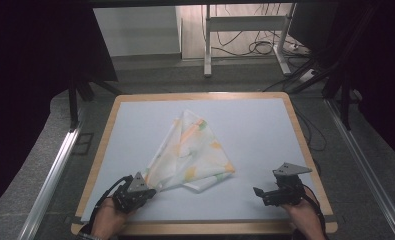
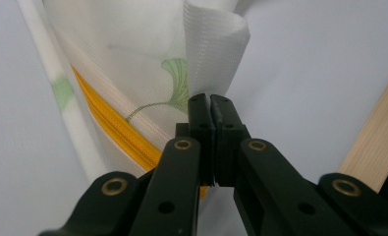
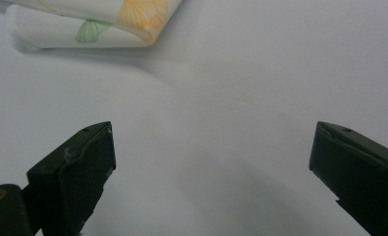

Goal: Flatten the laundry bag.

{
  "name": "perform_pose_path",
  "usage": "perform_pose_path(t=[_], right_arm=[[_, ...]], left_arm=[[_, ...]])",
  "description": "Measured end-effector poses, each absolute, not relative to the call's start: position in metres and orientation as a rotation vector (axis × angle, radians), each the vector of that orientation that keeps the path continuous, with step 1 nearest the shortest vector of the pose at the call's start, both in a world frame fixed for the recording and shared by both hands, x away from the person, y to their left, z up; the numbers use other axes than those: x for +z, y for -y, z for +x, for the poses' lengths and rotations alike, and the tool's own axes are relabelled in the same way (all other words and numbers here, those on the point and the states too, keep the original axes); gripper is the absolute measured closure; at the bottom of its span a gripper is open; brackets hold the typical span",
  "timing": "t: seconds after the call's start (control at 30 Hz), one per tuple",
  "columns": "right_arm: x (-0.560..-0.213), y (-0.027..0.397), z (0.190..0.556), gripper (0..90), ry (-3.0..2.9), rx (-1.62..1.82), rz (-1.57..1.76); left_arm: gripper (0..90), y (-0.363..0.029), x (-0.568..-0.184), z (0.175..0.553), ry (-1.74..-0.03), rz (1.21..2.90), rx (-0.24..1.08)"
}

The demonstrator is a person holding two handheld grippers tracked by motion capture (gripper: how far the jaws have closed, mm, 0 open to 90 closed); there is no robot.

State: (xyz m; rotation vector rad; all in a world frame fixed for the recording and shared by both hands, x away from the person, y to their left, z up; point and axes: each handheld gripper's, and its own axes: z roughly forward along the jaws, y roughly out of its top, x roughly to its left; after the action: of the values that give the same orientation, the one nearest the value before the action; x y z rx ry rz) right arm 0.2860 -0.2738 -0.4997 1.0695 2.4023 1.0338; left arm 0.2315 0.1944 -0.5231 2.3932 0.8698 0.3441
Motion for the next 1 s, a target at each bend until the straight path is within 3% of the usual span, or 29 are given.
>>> perform_pose_path(t=[0.1,0.23,0.27,0.37,0.53,0.77,1.0], right_arm=[[-0.501,0.274,0.287,3.6,-2.410,1.031,1.071],[-0.500,0.274,0.287,3.6,-2.407,1.028,1.077],[-0.500,0.274,0.287,3.6,-2.406,1.025,1.080],[-0.501,0.274,0.287,3.6,-2.408,1.020,1.079],[-0.502,0.273,0.288,3.6,-2.413,1.010,1.071],[-0.503,0.273,0.288,3.6,-2.414,0.999,1.080],[-0.504,0.272,0.288,3.6,-2.428,0.987,1.071]], left_arm=[[87.0,-0.202,-0.525,0.230,-0.877,2.350,0.299],[65.3,-0.214,-0.512,0.230,-0.868,2.226,0.276],[56.1,-0.218,-0.509,0.230,-0.860,2.209,0.271],[54.3,-0.227,-0.499,0.231,-0.878,2.148,0.305],[43.6,-0.229,-0.484,0.249,-0.932,2.056,0.385],[34.0,-0.202,-0.480,0.302,-1.006,2.056,0.413],[14.6,-0.172,-0.491,0.354,-1.156,2.022,0.369]])
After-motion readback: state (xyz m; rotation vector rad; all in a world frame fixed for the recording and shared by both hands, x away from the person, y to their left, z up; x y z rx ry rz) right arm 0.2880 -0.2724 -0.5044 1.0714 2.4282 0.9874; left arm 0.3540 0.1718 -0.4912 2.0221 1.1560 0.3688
